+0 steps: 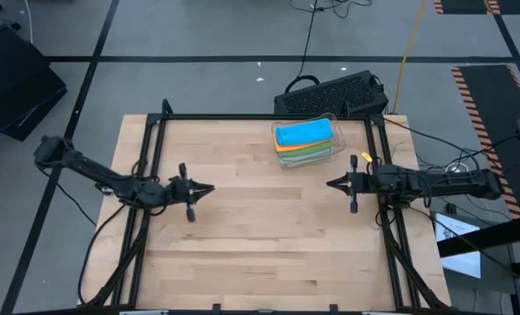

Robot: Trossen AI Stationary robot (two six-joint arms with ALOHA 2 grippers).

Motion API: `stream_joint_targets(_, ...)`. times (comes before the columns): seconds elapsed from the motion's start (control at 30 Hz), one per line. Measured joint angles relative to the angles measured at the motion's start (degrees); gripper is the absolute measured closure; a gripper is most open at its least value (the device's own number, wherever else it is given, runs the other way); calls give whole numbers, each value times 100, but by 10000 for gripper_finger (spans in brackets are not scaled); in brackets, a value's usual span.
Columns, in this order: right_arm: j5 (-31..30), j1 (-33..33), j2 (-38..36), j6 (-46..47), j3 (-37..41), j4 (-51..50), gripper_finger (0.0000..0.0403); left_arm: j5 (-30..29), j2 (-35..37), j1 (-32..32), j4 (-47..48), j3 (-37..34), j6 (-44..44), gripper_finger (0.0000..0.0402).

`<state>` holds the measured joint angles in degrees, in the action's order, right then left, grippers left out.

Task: Fold microfiber towels
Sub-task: Return to Home Position

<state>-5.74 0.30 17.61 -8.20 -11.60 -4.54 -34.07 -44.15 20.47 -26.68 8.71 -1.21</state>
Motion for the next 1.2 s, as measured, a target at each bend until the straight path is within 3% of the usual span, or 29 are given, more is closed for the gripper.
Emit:
stream_joint_targets(0.27, 149, -1, -504, -18, 213, -19, 403, 1218, 888, -690, -520, -793, 248, 371)
stream_joint_targets(0.53, 149, -2, -1135, -80, 510, -57, 403, 2393, 1415, -1123, -293, -815, 722, 371)
stream_joint_targets(0.8, 164, -2, -1764, -136, 664, -118, 403, 2511, 1790, -1256, 51, -815, 714, 371)
stream_joint_targets(0.97, 208, -2, -1734, -255, 1064, 699, 403, 2512, 1930, -1246, 204, -815, 695, 371)
stream_joint_targets(1.2, 303, -22, -1735, -313, 1058, 682, 403, 2531, 2004, -1217, 263, -813, 647, 371)
